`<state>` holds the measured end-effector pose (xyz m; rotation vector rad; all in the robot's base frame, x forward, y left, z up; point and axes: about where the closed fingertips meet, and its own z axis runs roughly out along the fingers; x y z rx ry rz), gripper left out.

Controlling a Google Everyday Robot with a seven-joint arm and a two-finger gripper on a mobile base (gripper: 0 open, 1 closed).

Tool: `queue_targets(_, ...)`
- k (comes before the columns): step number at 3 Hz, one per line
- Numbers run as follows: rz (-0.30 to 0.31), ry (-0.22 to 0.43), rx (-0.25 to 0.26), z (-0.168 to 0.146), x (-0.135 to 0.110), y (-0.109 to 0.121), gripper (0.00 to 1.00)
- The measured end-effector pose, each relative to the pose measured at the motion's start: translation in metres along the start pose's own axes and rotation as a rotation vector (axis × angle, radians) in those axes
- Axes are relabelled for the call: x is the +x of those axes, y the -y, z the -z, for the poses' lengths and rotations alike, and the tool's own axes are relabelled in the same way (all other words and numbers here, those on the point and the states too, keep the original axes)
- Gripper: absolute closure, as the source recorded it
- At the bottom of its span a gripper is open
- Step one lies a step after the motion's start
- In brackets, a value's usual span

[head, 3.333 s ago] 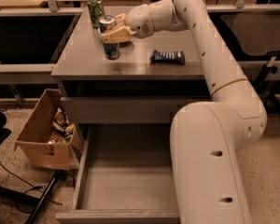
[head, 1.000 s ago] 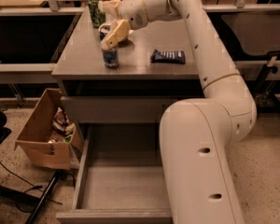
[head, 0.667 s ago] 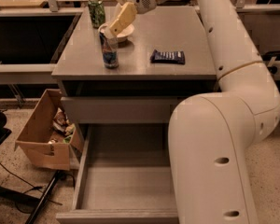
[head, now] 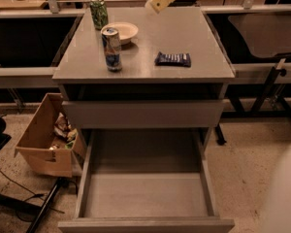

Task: Pick redbull can from middle drawer and place on counter

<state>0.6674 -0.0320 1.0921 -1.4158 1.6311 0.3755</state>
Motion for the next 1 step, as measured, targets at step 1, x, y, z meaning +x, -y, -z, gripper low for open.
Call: queue_targets(1,-0.009,-0.034,0.252,0.0934,-0.0038,-0.0018,0.0)
